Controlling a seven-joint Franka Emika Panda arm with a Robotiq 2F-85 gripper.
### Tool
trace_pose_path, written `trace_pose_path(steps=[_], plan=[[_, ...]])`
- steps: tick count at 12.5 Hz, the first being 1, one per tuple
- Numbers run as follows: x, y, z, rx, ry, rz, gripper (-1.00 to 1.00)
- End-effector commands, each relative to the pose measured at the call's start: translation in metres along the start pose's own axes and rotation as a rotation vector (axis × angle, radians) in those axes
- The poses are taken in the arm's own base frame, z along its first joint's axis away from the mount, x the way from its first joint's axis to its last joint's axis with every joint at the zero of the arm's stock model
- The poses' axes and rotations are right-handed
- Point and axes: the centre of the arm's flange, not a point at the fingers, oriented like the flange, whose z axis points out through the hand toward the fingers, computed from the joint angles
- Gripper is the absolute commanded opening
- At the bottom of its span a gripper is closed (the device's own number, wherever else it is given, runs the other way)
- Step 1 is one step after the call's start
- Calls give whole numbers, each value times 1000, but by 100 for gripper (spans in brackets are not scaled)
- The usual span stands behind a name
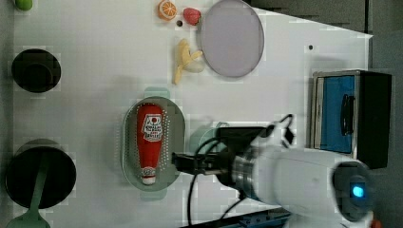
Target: Pick ketchup from strainer and place it on the table
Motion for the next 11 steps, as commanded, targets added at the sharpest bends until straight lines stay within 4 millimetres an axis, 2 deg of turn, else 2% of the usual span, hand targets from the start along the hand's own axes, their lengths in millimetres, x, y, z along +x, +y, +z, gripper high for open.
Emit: trace_pose_path(steps=[1, 4, 11], plan=[[11, 21, 43, 30, 26, 54, 100], [7, 23, 85, 67, 35, 40, 100], [7, 21, 159, 100, -34, 84, 100]])
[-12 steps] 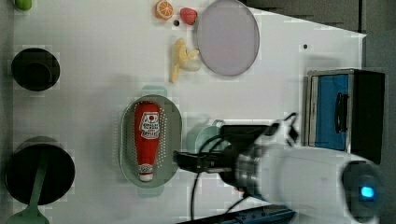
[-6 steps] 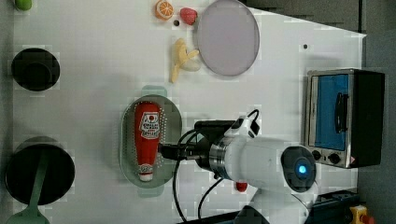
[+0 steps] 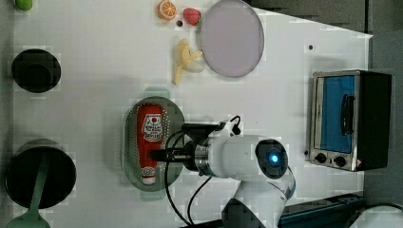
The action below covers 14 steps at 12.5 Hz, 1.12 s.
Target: Pick ketchup from strainer and place it on the table
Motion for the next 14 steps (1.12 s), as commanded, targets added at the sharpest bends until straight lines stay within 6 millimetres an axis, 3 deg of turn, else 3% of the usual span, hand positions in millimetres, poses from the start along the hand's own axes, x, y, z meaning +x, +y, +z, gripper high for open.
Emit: trace_pose_path(steps=[1, 4, 5, 8, 11, 14], plan=[[6, -12, 3, 29, 39, 35, 100], [15, -8, 24, 23, 38, 13, 100], [19, -7, 30, 19, 33, 15, 91], [27, -16, 48, 36, 26, 14, 18], [30, -23, 38, 39, 44, 5, 13], [23, -29, 4, -25, 62, -17, 13]])
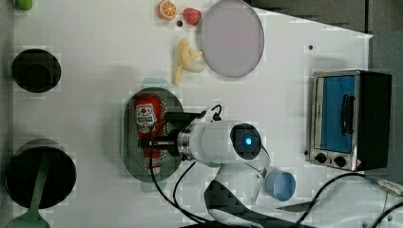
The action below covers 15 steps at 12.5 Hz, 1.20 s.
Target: Pick ketchup from strainer and place it on the table
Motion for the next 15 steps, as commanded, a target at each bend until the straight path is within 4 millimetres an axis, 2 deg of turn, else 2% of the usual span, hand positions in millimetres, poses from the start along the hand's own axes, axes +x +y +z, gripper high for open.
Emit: trace_pose_path(steps=[1, 5, 7, 10, 13, 15], plan=[[-7, -22, -65, -48, 78, 12, 13], [-5, -27, -160, -21, 154, 122, 13], [3, -15, -204, -42, 188, 135, 13], [27, 31, -260, -130, 171, 133, 13], [59, 91, -303, -185, 137, 95, 13], [79, 140, -324, -194, 139, 109, 13]])
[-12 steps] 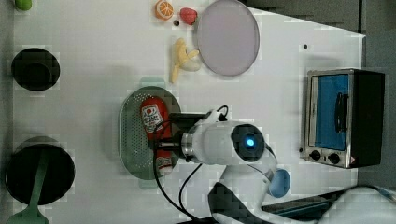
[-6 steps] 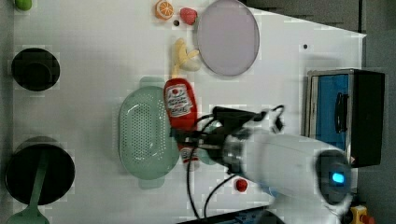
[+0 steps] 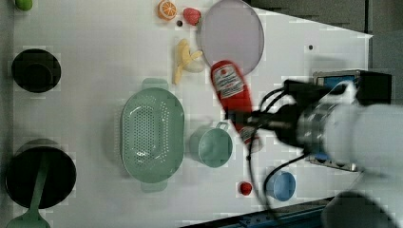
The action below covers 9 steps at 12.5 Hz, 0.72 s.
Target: Pick ketchup from strainer and place it on the table
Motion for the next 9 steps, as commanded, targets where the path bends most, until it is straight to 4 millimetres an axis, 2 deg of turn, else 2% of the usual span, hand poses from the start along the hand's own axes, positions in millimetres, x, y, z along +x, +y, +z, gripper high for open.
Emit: trace_pose_path(steps=[1, 5, 7, 9], plan=[[69, 131, 13, -43, -46, 58, 13], [99, 239, 18, -57, -55, 133, 13], [102, 282, 27, -64, -76, 146, 13], [96, 314, 47, -72, -115, 178, 13]])
